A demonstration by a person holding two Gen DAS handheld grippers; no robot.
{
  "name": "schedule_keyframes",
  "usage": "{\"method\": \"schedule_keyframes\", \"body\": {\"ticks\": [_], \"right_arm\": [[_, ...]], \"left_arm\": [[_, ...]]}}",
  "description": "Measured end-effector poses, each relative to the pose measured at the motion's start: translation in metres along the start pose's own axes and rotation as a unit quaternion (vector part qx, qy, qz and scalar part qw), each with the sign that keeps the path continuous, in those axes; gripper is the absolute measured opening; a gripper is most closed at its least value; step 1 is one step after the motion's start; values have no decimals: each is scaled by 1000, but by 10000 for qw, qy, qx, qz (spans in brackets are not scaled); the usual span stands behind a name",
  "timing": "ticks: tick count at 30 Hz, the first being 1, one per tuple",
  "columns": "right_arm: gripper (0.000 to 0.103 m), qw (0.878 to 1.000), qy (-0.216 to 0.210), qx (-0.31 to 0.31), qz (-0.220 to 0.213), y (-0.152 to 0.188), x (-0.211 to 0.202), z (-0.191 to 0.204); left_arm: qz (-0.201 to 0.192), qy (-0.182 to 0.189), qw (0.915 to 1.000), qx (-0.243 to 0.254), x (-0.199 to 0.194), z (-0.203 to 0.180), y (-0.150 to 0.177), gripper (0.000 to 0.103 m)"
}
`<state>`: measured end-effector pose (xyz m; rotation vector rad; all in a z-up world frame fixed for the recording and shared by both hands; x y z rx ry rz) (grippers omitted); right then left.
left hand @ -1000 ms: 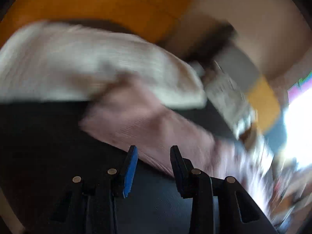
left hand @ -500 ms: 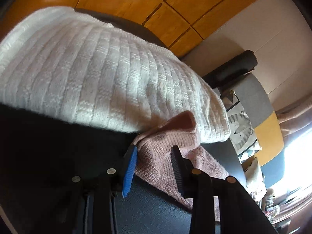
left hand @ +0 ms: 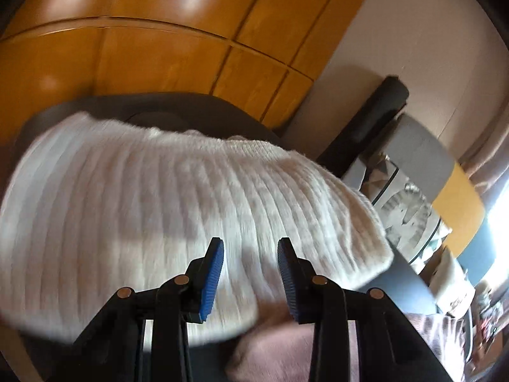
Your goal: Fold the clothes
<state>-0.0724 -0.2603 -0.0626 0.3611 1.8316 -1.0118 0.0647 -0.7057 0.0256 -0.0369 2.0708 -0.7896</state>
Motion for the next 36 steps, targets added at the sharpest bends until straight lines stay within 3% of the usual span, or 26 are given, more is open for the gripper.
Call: {"method": "schedule_keyframes", "body": {"ticks": [3,5,8,16,18,21,24,26,31,36], "right_arm": [[53,10000,10,9,5,0,0,0],[53,10000,15,14,6,-1,0,1],[53,10000,20,20,9,-1,1,1],[54,10000,-19,54,11,-2,2,0],[54,10000,-36,68,10,-2,2,0],[54,10000,-41,70,6,-2,2,-1],[54,10000,-51,81,5,-2,2,-1],[54,9999,-50,87,6,-2,2,-1],[54,10000,-36,80,5,-2,2,-2],[54,10000,-31,87,3,-2,2,-2]], "left_arm": [[442,-74,9990,70,30,6,-12,35],[316,-247,9987,304,37,7,-17,33],[169,-791,9941,718,45,3,-22,30],[28,-1817,9804,763,51,10,-42,30],[-9,-1575,9857,598,41,14,-40,30],[9,-513,9973,518,20,12,-21,30],[221,609,9948,792,0,-5,6,33],[383,995,9891,1017,-6,-15,23,35],[1055,666,9847,1215,21,-23,47,36],[1159,536,9826,1351,23,-33,53,36]]}}
Point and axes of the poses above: each gripper's, at about its wrist camera, not at the fingertips, and x roughly the way its jaws point, z to its left, y to its underside, the point moved 3 cm from there along x, roughly the way its jaws point, and after that the axes turned 10 degrees about z, right-handed, at the moved point
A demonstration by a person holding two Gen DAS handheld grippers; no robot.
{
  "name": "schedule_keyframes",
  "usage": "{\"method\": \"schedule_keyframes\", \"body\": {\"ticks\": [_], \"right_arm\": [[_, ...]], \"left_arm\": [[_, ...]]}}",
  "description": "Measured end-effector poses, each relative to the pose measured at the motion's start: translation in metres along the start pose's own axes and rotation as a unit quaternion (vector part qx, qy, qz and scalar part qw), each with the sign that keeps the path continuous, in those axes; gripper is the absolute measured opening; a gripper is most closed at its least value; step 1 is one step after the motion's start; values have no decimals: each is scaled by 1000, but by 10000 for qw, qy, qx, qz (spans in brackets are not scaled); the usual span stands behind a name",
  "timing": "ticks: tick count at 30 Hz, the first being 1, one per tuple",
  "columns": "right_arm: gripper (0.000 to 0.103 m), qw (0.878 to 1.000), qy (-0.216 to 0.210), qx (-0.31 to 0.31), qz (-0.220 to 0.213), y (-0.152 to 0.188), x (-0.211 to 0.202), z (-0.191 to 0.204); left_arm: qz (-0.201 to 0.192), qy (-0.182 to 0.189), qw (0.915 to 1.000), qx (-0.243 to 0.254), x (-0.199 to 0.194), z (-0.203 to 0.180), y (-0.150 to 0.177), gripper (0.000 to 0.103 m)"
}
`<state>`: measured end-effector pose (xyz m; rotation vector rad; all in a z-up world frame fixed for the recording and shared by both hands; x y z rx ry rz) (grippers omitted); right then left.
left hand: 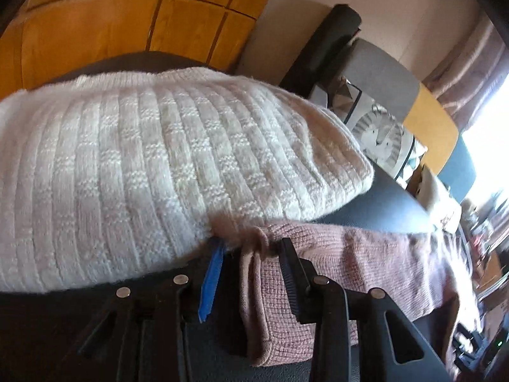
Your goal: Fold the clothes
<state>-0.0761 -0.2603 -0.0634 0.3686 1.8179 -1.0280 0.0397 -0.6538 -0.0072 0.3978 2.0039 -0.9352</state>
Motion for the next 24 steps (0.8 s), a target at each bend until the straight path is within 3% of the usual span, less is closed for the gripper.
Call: {"method": "schedule_keyframes", "body": {"ticks": [2,3,5,12,14,16,22,24], "right_arm": [[54,10000,-4,0,-2,0,0,0],[54,10000,-8,-3,-2,0,0,0],[54,10000,-17,6,-1,0,0,0],[54,10000,-18,53,5,0,0,-1],[54,10000,-20,57,4,1,0,-1],[54,10000,-18,59,4,1,0,-1],[54,10000,-26,60,0,1,0,-2],[54,10000,-28,64,0,1,0,-2]], "left_arm": [[67,57,10000,18,1,-3,2,33],[93,92,9999,-37,0,-2,3,15],[120,163,9997,-155,-4,-1,4,3],[-1089,342,9927,-396,-67,-15,-31,2],[-1341,79,9905,-281,-77,-18,-43,2],[-1295,-301,9911,-58,-71,-19,-52,2],[-723,-1414,9873,56,-21,6,-64,4],[-539,-1515,9870,-2,-10,10,-63,5]]}}
Point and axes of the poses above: each gripper's, at about its wrist camera, not at the fingertips, and x roughly the way its jaws point, z to its left, y to its underside, the point moved 3 cm from there along x, roughly the way its jaws point, and after that the axes turned 10 degrees about z, right-handed, at the moved point
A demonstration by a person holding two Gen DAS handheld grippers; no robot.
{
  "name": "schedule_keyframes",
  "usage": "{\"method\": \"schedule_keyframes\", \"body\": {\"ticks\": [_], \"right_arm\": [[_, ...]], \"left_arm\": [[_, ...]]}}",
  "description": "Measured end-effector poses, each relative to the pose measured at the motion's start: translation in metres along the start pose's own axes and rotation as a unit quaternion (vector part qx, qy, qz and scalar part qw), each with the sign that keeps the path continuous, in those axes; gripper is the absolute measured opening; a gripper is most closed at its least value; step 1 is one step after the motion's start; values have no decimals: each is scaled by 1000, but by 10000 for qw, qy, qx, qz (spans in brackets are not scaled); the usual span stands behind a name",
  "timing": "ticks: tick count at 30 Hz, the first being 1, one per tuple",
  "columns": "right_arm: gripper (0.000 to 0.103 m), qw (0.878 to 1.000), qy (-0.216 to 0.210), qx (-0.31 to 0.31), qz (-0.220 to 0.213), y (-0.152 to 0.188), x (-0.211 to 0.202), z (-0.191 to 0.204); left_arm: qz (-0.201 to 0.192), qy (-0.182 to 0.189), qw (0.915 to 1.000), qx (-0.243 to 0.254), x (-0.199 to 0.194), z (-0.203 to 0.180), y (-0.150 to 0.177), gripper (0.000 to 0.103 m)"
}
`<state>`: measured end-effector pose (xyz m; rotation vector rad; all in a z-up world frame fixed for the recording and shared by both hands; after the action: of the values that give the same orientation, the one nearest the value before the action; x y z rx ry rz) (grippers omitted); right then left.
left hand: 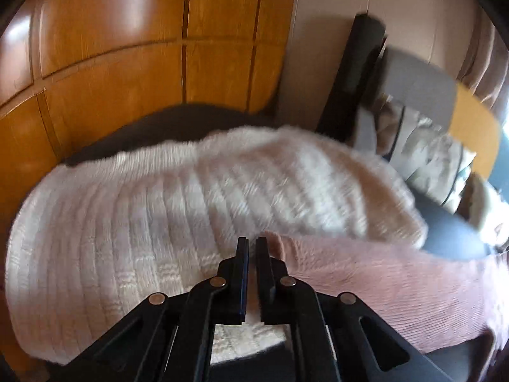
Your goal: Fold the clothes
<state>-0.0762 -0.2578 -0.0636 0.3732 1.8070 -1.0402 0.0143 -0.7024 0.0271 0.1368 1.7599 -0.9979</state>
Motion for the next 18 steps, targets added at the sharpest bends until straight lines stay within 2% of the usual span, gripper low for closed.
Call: {"method": "schedule_keyframes", "body": {"ticks": [3,8,11,13,15,16,18], "right_arm": [[54,10000,2,5,1,0,0,0],[54,10000,13,6,-1,0,0,1],[54,10000,-49,11,55,-3,-4,1],[54,9993,-356,84,34,-11,-10,-2],[54,9972,-659,342,-78,-25,-18,-10],[54,9962,-713,483,-128,-32,-22,-15],[54,9967,-599,527,-143,-47,-24,-22]], "left_arm": [[-32,316,9991,-278,-6,12,3,10],[-655,518,9905,-1092,-55,29,11,12],[-547,1179,9890,-702,-74,3,36,13],[-421,1576,9864,-200,-85,-33,61,13],[-338,2146,9758,261,-94,-76,91,13],[-254,2497,9665,532,-99,-105,110,13],[-76,2939,9512,933,-104,-149,142,13]]}}
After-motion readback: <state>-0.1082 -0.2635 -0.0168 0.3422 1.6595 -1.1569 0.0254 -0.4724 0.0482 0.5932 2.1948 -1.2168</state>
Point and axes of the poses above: each gripper's, at about its wrist camera, not at the fingertips, and x roughly the way its jaws point, z to its left, y to its underside, the point moved 3 cm from there along x, roughly the way its jaws point, and after that the axes turned 10 degrees about z, right-handed, at the moved point
